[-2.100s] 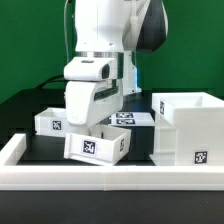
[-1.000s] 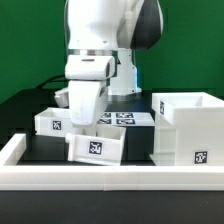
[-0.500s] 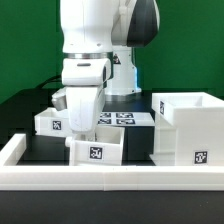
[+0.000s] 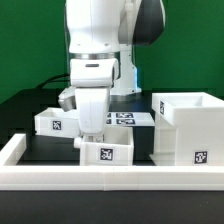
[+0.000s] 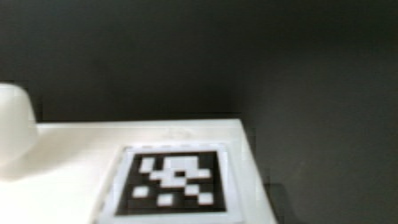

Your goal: Assemble drawer

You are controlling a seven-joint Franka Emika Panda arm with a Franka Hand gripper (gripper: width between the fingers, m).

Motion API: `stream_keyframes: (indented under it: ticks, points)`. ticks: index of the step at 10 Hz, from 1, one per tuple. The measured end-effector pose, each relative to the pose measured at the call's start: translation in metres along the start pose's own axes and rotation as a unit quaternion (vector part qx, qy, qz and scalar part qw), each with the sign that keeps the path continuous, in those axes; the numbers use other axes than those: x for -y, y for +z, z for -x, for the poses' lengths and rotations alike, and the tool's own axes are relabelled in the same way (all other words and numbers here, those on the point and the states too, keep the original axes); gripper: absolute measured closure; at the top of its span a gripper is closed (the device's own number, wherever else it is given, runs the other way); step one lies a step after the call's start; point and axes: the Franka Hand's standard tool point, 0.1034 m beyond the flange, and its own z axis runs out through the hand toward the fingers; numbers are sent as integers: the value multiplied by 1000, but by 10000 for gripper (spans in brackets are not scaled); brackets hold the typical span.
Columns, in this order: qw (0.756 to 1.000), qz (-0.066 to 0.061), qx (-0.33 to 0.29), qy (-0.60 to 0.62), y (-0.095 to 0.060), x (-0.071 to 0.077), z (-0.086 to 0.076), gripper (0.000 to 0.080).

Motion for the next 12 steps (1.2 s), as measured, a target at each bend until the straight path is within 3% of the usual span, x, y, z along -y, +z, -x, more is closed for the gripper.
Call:
stream_keyframes:
  ticks: [2,6,10,12]
  points:
    - [1000,-1,-5,-17,3,-1,-9,757]
    - [1000,-2,-4,-20,4,0,-10,757]
    - [998,4,1,-62,3,-8,-37,757]
    - [998,3,1,-62,4,-7,-36,757]
